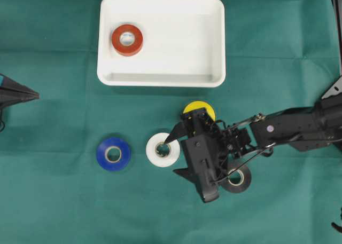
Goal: Put the tape into the white case with the right arm.
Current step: 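Move the right gripper over the white tape roll and lower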
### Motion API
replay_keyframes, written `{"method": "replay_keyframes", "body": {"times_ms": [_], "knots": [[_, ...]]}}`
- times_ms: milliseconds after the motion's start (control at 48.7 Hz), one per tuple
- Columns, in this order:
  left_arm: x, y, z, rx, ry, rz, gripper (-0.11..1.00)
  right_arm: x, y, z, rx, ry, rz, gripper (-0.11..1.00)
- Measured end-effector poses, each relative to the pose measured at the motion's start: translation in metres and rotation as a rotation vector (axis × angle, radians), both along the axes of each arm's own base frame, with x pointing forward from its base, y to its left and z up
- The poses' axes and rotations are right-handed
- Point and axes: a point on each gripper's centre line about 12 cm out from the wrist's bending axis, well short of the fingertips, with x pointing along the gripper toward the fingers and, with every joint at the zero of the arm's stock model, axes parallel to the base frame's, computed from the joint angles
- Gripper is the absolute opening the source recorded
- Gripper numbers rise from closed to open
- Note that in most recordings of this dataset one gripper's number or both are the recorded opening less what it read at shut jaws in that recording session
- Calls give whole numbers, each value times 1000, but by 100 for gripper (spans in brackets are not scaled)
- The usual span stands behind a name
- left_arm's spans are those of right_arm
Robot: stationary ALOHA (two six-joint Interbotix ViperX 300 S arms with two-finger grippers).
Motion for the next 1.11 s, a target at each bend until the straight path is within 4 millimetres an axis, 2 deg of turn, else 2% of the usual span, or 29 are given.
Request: {"method": "replay_keyframes", "body": {"times_ms": [473,719,1110], "knots": [[0,0,1,0,-2,0,0,8,2,-10,-3,17,0,55],[0,0,1,-2,-2,0,0,8,2,-28,-11,59,-1,55],[0,0,0,0,0,0,0,14,7,-44,-45,139,-4,55]]}}
